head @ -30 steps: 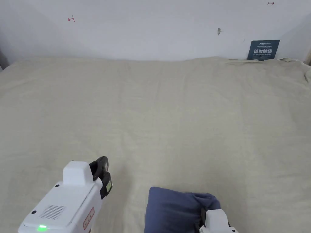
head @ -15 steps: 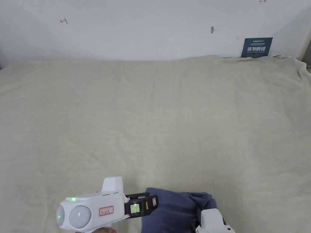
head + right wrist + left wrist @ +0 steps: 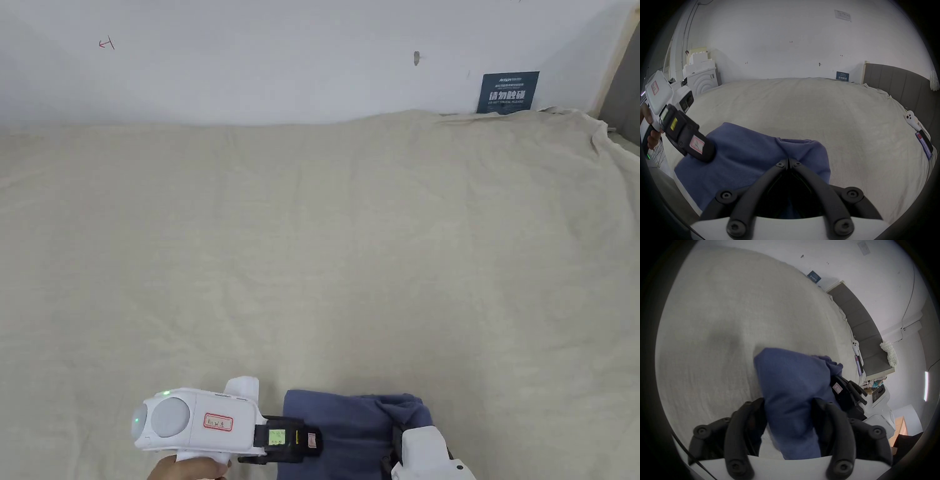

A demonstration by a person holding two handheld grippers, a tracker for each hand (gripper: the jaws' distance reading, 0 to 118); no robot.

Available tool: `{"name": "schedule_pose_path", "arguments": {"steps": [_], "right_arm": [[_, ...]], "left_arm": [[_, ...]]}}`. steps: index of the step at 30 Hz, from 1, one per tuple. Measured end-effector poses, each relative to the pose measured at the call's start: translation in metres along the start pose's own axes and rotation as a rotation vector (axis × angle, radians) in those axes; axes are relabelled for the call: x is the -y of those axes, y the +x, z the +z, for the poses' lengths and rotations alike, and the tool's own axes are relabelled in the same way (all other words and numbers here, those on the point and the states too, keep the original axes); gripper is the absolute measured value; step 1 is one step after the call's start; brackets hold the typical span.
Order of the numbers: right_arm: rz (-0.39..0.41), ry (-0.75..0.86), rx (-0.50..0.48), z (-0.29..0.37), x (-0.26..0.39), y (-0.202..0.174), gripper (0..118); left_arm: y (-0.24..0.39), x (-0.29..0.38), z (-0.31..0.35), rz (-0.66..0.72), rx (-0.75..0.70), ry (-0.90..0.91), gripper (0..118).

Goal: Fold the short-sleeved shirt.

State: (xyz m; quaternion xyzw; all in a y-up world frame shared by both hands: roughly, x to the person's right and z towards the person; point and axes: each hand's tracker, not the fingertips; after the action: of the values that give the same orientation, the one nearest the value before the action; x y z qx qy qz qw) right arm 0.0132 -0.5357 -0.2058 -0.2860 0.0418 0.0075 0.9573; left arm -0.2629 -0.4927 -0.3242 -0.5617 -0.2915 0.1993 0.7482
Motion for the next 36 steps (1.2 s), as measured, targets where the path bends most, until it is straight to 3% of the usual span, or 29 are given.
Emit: {"name": "schedule_pose_path", "arguments": {"steps": [7,10,15,21,27,36], "right_arm": [[-0.021,-0.007,-0.005,0.000,-0.001,0.001,0],[-0.022,-0.012,-0.008,0.000,-0.003,0.001,0],[-0.003,-0.016,-0.024,0.007,-0.014,0.005,0],[-0.007,0.136,-0.036,0.044,-0.056,0.017,0],[-0.003,0.301,-0.038,0.083,-0.114,0.032,0],[0.025,0.429,0.005,0.119,-0.166,0.036,0]], "left_arm": [[0.007,0.000,-0.010,-0.019,-0.047,-0.009,34],[0.013,0.006,-0.011,-0.052,-0.066,0.006,29],[0.022,0.012,-0.004,-0.092,-0.079,0.040,25],[0.024,0.002,0.025,-0.099,-0.034,0.080,23],[0.009,-0.017,0.076,-0.171,-0.136,0.098,23],[-0.072,-0.037,0.196,-0.128,-0.399,0.156,23]]}}
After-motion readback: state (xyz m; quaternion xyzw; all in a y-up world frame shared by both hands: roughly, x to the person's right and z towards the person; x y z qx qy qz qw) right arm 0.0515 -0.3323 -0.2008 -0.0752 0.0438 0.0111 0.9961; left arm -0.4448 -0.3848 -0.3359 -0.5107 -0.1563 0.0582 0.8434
